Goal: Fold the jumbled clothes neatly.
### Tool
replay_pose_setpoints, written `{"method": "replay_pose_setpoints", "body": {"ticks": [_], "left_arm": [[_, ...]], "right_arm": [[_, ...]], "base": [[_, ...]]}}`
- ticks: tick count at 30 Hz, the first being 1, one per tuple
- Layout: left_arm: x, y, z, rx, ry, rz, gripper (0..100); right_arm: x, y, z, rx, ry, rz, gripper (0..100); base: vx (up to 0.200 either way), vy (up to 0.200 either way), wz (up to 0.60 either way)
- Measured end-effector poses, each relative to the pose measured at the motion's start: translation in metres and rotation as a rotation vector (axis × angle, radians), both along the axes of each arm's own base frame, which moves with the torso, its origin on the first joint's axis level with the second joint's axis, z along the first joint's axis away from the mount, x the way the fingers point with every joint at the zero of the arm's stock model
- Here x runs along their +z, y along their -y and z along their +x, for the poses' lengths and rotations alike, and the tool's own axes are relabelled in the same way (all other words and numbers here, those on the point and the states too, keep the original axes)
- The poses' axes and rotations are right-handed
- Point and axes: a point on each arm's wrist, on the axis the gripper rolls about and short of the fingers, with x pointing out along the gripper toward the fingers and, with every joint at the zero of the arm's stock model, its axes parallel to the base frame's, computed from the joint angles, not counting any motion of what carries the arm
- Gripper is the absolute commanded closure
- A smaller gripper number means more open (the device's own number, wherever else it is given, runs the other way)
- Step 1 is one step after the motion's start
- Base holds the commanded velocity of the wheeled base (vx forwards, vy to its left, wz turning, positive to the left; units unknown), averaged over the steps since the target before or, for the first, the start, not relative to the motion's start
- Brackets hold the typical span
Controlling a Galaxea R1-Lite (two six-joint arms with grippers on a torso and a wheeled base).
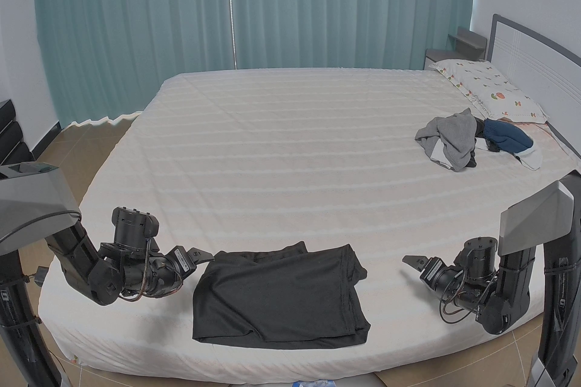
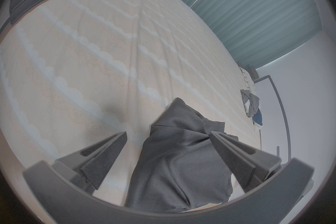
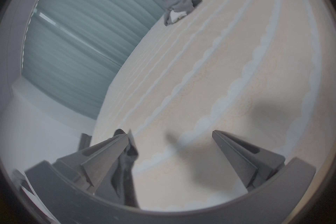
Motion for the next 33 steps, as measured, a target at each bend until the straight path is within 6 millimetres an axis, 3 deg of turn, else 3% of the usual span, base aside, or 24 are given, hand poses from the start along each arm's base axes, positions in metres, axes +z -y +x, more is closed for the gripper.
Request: {"method": "replay_pose_setpoints", "body": {"ticks": [7, 14, 25, 33], "left_arm": [[0.02, -0.004, -0.012, 0.061, 0.054, 0.023, 0], [0.069, -0.011, -0.037, 0.091, 0.209, 0.023, 0], [0.151, -0.033, -0.115, 0.087, 0.401, 0.138, 0], [0.184, -0.046, -0.17, 0.091, 0.521, 0.235, 0]], "right_arm": [[0.019, -0.007, -0.009, 0.014, 0.074, -0.134, 0], [0.056, -0.001, -0.03, 0.021, 0.167, -0.212, 0], [0.132, 0.023, -0.082, -0.017, 0.419, -0.386, 0], [0.163, 0.039, -0.129, -0.015, 0.486, -0.512, 0]], "base": [[0.0, 0.0, 0.0], [0.0, 0.0, 0.0], [0.0, 0.0, 0.0], [0.0, 0.0, 0.0]]}}
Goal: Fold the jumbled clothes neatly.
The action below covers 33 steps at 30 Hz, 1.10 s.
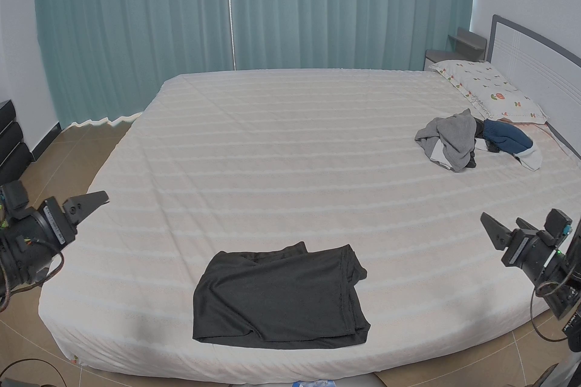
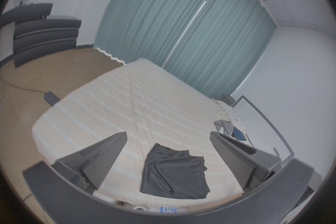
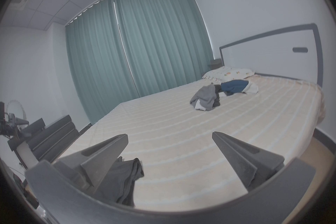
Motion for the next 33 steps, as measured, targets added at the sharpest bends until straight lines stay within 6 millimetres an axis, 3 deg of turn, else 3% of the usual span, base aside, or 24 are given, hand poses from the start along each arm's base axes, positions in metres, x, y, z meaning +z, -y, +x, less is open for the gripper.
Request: {"method": "replay_pose_setpoints", "body": {"ticks": [8, 20, 27, 33], "left_arm": [[0.012, -0.01, -0.048, 0.048, 0.102, 0.126, 0], [0.005, -0.024, -0.117, 0.144, 0.201, 0.299, 0], [-0.017, -0.028, -0.157, 0.229, 0.261, 0.432, 0], [-0.047, -0.027, -0.178, 0.303, 0.314, 0.497, 0]], "right_arm": [[0.011, 0.02, -0.055, -0.029, 0.035, -0.107, 0], [-0.002, 0.039, -0.132, -0.06, -0.023, -0.277, 0], [-0.007, 0.04, -0.17, -0.068, -0.05, -0.293, 0], [-0.012, 0.04, -0.181, -0.127, 0.055, -0.284, 0]], "base": [[0.0, 0.0, 0.0], [0.0, 0.0, 0.0], [0.0, 0.0, 0.0], [0.0, 0.0, 0.0]]}}
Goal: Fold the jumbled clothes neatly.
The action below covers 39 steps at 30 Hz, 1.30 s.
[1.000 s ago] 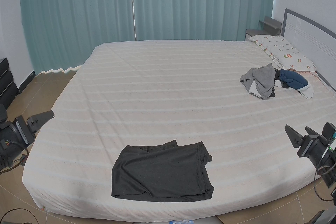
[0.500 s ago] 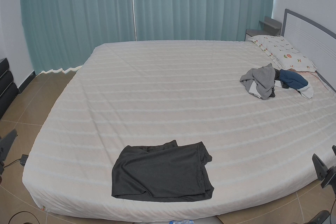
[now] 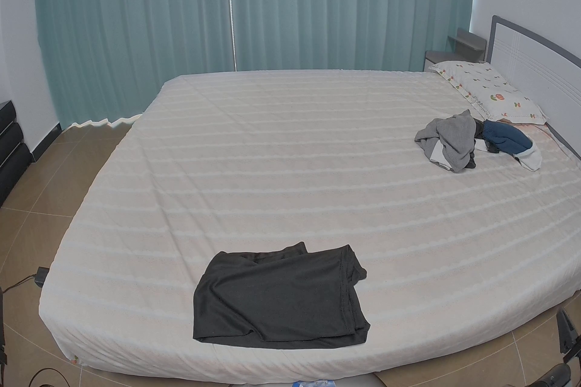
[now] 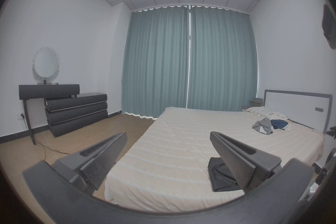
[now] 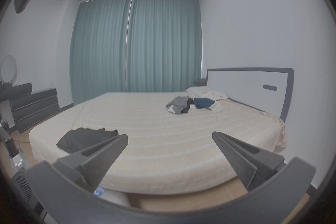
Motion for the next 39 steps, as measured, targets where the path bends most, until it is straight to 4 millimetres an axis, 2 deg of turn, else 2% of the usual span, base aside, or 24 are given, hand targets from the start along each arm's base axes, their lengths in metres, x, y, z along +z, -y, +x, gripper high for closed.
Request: {"method": "replay_pose_setpoints", "body": {"ticks": [4, 9, 13, 18, 27, 33, 39], "left_arm": [[-0.009, 0.001, 0.001, 0.013, 0.089, -0.014, 0], [-0.032, 0.001, 0.017, 0.023, 0.173, -0.006, 0], [-0.052, 0.001, 0.027, 0.02, 0.156, -0.01, 0], [-0.069, 0.004, 0.031, -0.077, 0.057, -0.038, 0], [-0.078, 0.007, 0.032, -0.231, -0.033, 0.06, 0], [-0.079, 0.008, 0.032, -0.248, -0.04, 0.075, 0], [-0.079, 0.008, 0.032, -0.247, -0.039, 0.07, 0]], "right_arm": [[-0.005, 0.0, 0.003, -0.007, 0.111, -0.016, 0], [-0.016, 0.0, 0.008, -0.013, 0.14, -0.03, 0], [-0.025, 0.0, 0.011, -0.018, 0.125, -0.038, 0], [-0.029, 0.0, 0.012, -0.037, 0.116, -0.067, 0], [-0.029, 0.0, 0.012, -0.052, 0.1, -0.17, 0], [-0.03, 0.0, 0.012, -0.041, 0.11, -0.054, 0], [-0.034, -0.002, 0.013, 0.074, 0.079, 0.006, 0]], "base": [[0.0, 0.0, 0.0], [0.0, 0.0, 0.0], [0.0, 0.0, 0.0], [0.0, 0.0, 0.0], [0.0, 0.0, 0.0], [0.0, 0.0, 0.0], [0.0, 0.0, 0.0]]}}
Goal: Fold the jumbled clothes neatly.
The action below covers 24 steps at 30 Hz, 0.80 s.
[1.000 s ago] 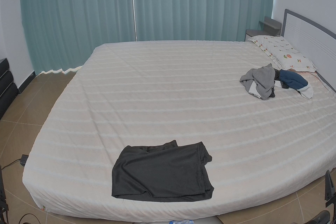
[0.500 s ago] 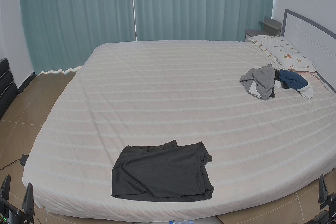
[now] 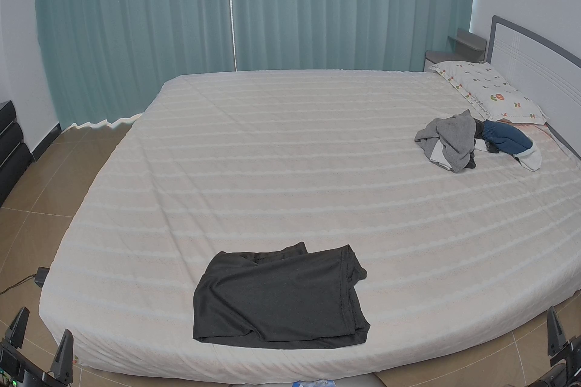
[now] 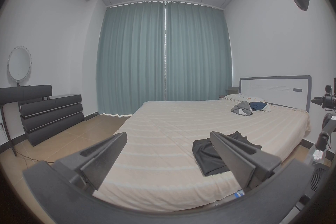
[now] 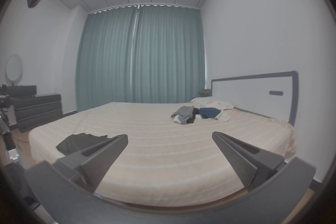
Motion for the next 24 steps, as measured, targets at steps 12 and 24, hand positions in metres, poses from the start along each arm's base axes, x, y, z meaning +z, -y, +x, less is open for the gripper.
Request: {"method": "replay_pose_setpoints", "body": {"ticks": [12, 24], "left_arm": [[0.0, 0.0, 0.0001, -0.003, 0.0, 0.011, 0], [0.0001, 0.0, 0.0002, -0.003, -0.002, 0.006, 0]], "right_arm": [[-0.0026, -0.0008, 0.0001, 0.035, -0.025, 0.02, 0], [-0.0023, -0.0007, 0.0002, 0.038, -0.023, 0.039, 0]], "base": [[0.0, 0.0, 0.0], [0.0, 0.0, 0.0]]}}
